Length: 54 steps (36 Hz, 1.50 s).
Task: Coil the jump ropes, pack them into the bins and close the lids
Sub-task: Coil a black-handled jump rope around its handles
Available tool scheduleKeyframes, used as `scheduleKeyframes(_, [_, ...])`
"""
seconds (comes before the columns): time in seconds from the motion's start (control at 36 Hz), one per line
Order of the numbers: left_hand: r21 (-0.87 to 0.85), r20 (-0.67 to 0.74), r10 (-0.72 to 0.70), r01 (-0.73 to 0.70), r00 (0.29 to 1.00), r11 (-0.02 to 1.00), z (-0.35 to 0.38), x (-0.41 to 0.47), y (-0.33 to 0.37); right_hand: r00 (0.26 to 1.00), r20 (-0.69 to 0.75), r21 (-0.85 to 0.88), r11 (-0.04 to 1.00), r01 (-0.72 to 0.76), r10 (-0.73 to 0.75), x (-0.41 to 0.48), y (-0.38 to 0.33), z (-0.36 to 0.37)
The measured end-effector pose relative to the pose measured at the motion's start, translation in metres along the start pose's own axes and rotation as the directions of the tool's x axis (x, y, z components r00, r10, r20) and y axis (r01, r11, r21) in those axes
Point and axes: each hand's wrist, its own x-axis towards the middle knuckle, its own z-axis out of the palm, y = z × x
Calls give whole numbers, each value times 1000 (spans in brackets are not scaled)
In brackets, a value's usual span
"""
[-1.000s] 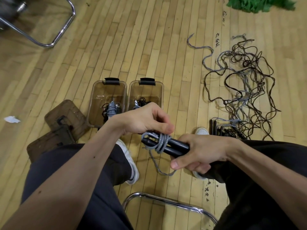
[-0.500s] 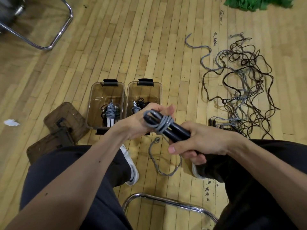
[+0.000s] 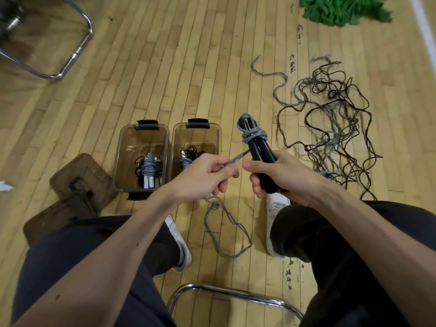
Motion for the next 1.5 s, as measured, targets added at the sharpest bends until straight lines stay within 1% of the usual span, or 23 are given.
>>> scheduleKeyframes(0.08, [197, -34, 54, -47, 998, 979, 2, -2, -1, 998, -56, -5, 999, -40, 40, 5, 7, -2])
scheduleKeyframes(0.17, [389, -41, 145, -118, 989, 914, 3, -6, 1, 991, -114, -62, 995, -77, 70, 9, 13, -4])
scheduleKeyframes(0.22, [527, -11, 192, -157, 981, 835, 4, -8, 3, 987, -126, -105, 988, -109, 96, 10, 17, -5])
scheduleKeyframes(0.31, [710, 43, 240, -199, 970, 675, 4, -10, 7, 983, -139, -177, 973, -145, 121, 12, 23, -5])
scheduleKeyframes(0.39, [784, 83, 311, -254, 947, 566, 2, -12, 7, 984, -125, -238, 959, -152, 125, 12, 27, -1])
scheduleKeyframes(0.47, [799, 99, 351, -285, 931, 529, -2, -14, 7, 984, -75, -283, 943, -177, 162, 12, 30, 1])
scheduleKeyframes(0.61, [777, 97, 404, -322, 910, 541, -8, -16, 6, 951, 66, -369, 893, -258, 302, 10, 32, 4])
scheduleKeyframes(0.75, [742, 95, 451, -365, 887, 562, -10, -15, 3, 909, 139, -458, 839, -294, 394, 7, 32, 9])
scheduleKeyframes(0.92, [669, 100, 378, -343, 921, 659, -11, -11, 0, 862, 222, -541, 793, -281, 456, 1, 29, 11])
scheduleKeyframes(1.08, [512, 109, 303, -315, 947, 799, -8, -7, -1, 803, 290, -590, 758, -277, 520, -4, 25, 12])
scheduleKeyframes(1.17, [416, 112, 255, -278, 960, 866, -7, -7, 1, 791, 313, -597, 757, -267, 526, -5, 24, 12])
scheduleKeyframes(1.31, [285, 117, 155, -182, 981, 941, -8, -5, 4, 779, 372, -572, 785, -237, 506, -10, 21, 13])
scheduleKeyframes(1.42, [122, 161, 126, -147, 979, 982, -11, -5, 6, 779, 438, -516, 835, -191, 449, -12, 17, 13])
scheduleKeyframes(1.5, [9, 140, 121, -123, 983, 992, -15, -6, 8, 790, 467, -458, 873, -169, 398, -12, 15, 12])
